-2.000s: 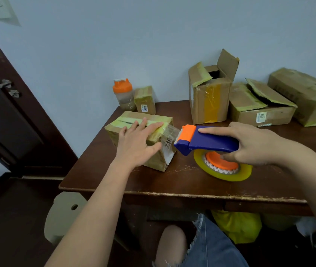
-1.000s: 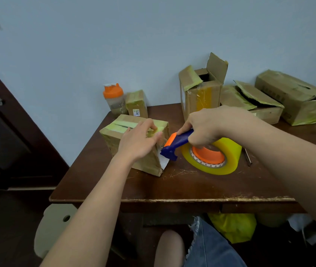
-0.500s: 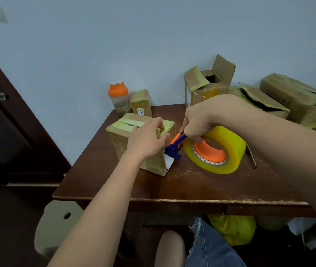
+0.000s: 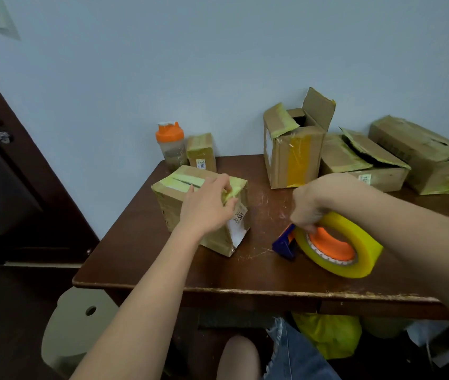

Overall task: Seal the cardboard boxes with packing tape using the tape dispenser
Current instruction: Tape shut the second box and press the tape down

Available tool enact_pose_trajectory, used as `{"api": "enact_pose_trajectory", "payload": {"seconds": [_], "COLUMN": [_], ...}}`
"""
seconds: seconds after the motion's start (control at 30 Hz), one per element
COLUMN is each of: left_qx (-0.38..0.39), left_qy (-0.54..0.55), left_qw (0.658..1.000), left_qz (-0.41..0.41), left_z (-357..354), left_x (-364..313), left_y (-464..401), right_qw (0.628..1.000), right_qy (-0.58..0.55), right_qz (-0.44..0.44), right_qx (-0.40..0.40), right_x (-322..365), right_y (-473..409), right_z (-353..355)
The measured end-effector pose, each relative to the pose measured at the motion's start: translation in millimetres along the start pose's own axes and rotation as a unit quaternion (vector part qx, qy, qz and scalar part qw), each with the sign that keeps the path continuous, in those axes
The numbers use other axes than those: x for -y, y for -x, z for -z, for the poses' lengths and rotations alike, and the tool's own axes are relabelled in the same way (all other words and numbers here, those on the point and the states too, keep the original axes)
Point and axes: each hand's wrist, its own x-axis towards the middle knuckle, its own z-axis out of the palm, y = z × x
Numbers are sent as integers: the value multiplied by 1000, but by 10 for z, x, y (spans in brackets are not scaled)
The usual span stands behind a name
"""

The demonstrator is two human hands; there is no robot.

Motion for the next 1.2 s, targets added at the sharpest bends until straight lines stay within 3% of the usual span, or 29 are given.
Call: {"api": "enact_pose_trajectory", "payload": {"seconds": [0.27,0.4,0.6,0.7,0.8,0.83,0.9,1.0,1.07,1.13,1.2], "left_qx": [-31,-32,-39,-33,-85,-119,-179,-109,-56,-62,-114], "left_qy": [-45,-55,-82,-22,151,170,105,-2,11,-9,-61], "left_qw": [998,998,996,999,985,978,977,980,983,985,978], "left_qz": [-6,1,-7,-8,-1,2,38,165,173,162,165], "left_z": [-137,-141,-185,-171,-88,-60,-17,27,0,-30,19], "left_x": [-24,-39,-35,33,98,139,287,569,682,703,685], "left_y": [-112,-65,-2,4,30,32,1,-32,0,50,115], "right_qw": [995,997,988,977,929,905,855,785,736,702,695], "right_qy": [-80,-37,38,19,-62,-130,-284,-465,-559,-611,-637], "right_qz": [-41,-36,-57,-40,5,29,79,175,243,262,234], "right_qx": [-33,-49,-137,-210,-364,-405,-427,-371,-295,-256,-238], "right_x": [-170,-154,-75,-18,121,183,328,579,843,1047,1076], "right_y": [-121,-134,-87,-9,-39,-78,-143,-233,-315,-450,-544], "right_z": [-216,-290,-432,-440,-416,-398,-363,-379,-480,-589,-630]}}
